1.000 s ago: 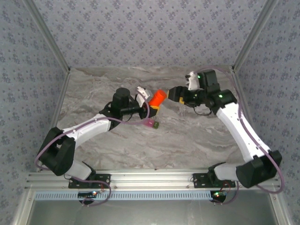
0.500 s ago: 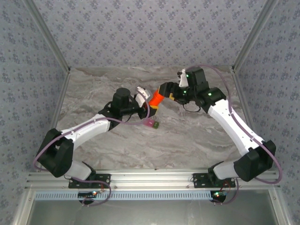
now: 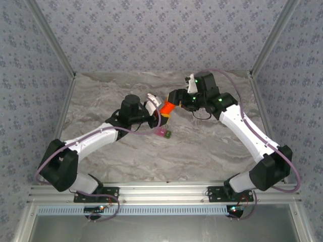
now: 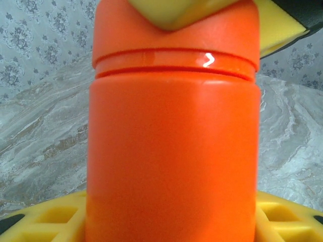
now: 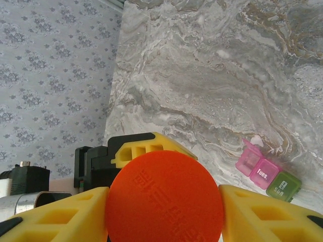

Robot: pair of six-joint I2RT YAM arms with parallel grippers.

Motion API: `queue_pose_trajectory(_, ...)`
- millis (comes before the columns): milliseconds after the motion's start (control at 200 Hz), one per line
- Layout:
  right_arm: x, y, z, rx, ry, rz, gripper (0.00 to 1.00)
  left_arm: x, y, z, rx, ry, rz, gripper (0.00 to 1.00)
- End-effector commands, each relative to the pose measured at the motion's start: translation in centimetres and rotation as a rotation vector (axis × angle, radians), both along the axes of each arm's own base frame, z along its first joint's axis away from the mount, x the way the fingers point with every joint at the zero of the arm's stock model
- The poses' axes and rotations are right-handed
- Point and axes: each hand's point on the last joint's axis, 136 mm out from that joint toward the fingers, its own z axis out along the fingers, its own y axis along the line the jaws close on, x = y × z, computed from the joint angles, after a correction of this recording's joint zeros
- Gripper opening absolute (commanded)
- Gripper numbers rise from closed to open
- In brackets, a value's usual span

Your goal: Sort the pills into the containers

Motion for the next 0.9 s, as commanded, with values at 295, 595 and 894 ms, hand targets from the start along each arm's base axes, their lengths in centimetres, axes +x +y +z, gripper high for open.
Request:
queue_pose_trajectory(295, -2.2, 2.9, 1.1, 0.043, -0.16, 0.325, 0.46, -1.1, -0.5, 4.1, -0.073, -0.072, -0.052, 0.0)
queue_pose_trajectory(595, -0.9, 0.1, -1.8, 0.006, -0.392, 0.487, 0.61, -2.3, -0.2, 5.4, -0.115, -0.055, -0.072, 0.0)
queue_pose_trajectory(894, -1.4, -3.6, 2.4, 0.089, -0.124, -0.089, 0.75, -2.3, 0.3, 4.9, -0.072, -0.08, -0.062, 0.0)
